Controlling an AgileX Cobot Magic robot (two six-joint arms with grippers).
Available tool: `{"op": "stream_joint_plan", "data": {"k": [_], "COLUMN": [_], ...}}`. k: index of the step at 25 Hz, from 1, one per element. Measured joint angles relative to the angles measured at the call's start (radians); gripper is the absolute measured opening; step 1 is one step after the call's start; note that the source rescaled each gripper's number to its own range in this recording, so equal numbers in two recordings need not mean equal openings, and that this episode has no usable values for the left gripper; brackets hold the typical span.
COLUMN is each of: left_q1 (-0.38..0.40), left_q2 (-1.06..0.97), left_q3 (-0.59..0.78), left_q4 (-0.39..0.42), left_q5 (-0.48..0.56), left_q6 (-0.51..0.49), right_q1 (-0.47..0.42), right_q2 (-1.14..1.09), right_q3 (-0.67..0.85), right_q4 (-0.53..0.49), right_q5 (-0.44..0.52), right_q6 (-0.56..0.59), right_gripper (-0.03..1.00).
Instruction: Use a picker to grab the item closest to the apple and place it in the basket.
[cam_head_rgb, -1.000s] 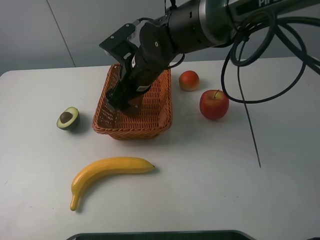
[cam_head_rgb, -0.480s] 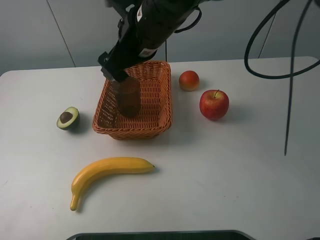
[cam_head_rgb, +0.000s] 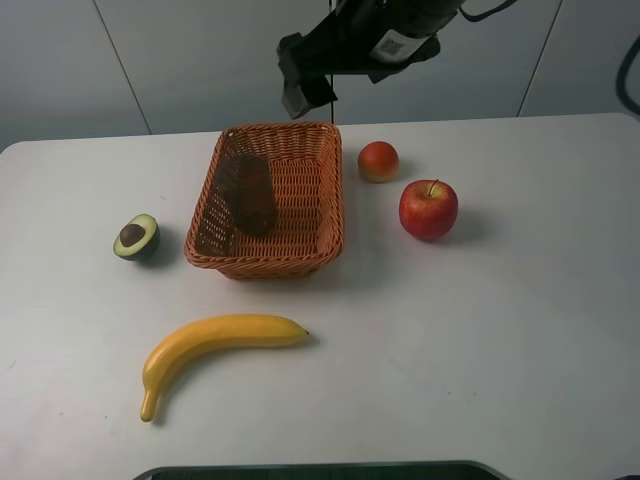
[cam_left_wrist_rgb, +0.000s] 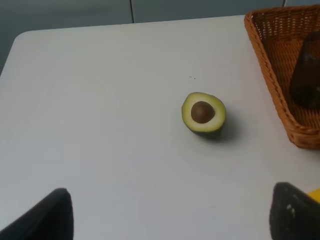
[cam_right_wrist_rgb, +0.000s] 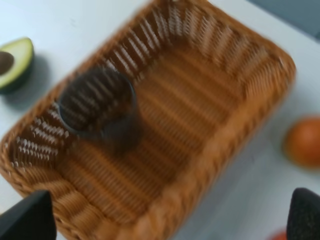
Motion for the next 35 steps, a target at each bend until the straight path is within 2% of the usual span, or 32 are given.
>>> {"op": "stream_joint_plan", "data": {"k": [8, 12, 21, 24, 35], "left_q1": [0.0, 0.0, 0.0, 0.0, 0.0], "left_q2": [0.0, 0.0, 0.0, 0.0, 0.0], "left_q3": [0.0, 0.0, 0.0, 0.0, 0.0], "left_q4": [0.0, 0.0, 0.0, 0.0, 0.0], "left_q5": [0.0, 0.0, 0.0, 0.0, 0.0], "left_q6": [0.0, 0.0, 0.0, 0.0, 0.0], "right_q1": [-0.175, -0.303, -0.616, -0.644, -0.646], "right_q2": [-0.193, -0.317, -0.662, -0.773, -1.169], "right_q3": [0.16, 0.255, 0.436, 0.465, 0.629], "right_q4": [0.0, -0.007, -0.033, -0.068, -0.059], "right_q5": [0.147, 0.195, 0.315, 0.352, 0.387], "right_q6": [0.05, 0.088, 0.085, 0.085, 0.062], "right_gripper": [1.0, 1.0, 1.0, 1.0, 1.0]}}
